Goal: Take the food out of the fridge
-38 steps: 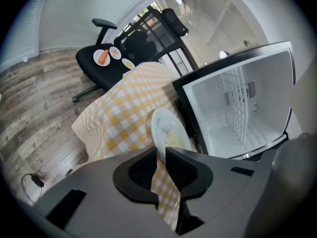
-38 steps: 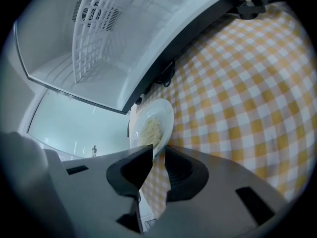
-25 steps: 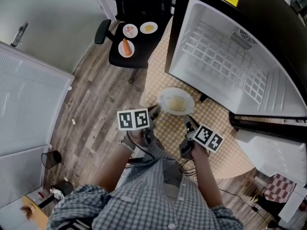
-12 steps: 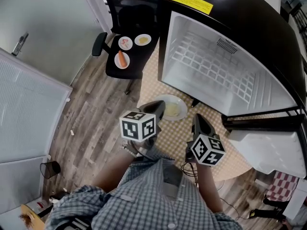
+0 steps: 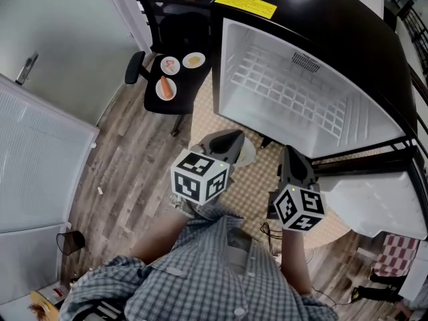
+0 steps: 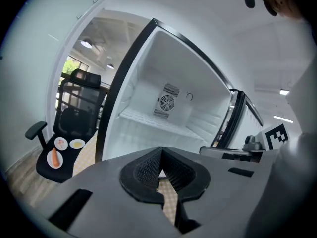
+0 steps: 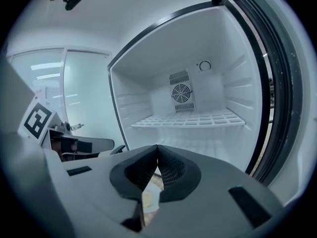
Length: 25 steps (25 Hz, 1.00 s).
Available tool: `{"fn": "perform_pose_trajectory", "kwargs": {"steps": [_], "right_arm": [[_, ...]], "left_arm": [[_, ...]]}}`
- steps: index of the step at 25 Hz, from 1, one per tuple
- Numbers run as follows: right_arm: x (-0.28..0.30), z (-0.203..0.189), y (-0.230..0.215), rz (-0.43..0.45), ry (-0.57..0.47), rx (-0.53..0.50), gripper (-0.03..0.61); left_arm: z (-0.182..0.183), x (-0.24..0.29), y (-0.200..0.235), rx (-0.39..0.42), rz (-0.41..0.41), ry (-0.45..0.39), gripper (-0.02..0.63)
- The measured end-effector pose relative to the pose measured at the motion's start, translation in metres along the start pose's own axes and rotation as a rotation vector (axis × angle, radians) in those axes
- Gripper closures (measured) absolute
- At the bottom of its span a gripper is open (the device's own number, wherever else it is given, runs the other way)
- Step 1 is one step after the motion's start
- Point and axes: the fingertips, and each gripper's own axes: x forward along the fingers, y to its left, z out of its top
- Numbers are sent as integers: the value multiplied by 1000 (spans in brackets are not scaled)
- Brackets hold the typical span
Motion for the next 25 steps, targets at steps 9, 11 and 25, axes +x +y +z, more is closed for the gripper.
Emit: {"fn": "perform_pose_trajectory", "kwargs": {"steps": [9,11,25], "right_arm": [[-5,21,-6,-16,-56,-33,569],[-5,20,-6,-23,-56,-54,569],[-4,11,-5,-37,-15,-58,569]], "left_arm": [[12,-2,-11,138,7,3,609],[12,-3,-13,137,0,5,609],[7,-7,-4,99,9,12,609]]}}
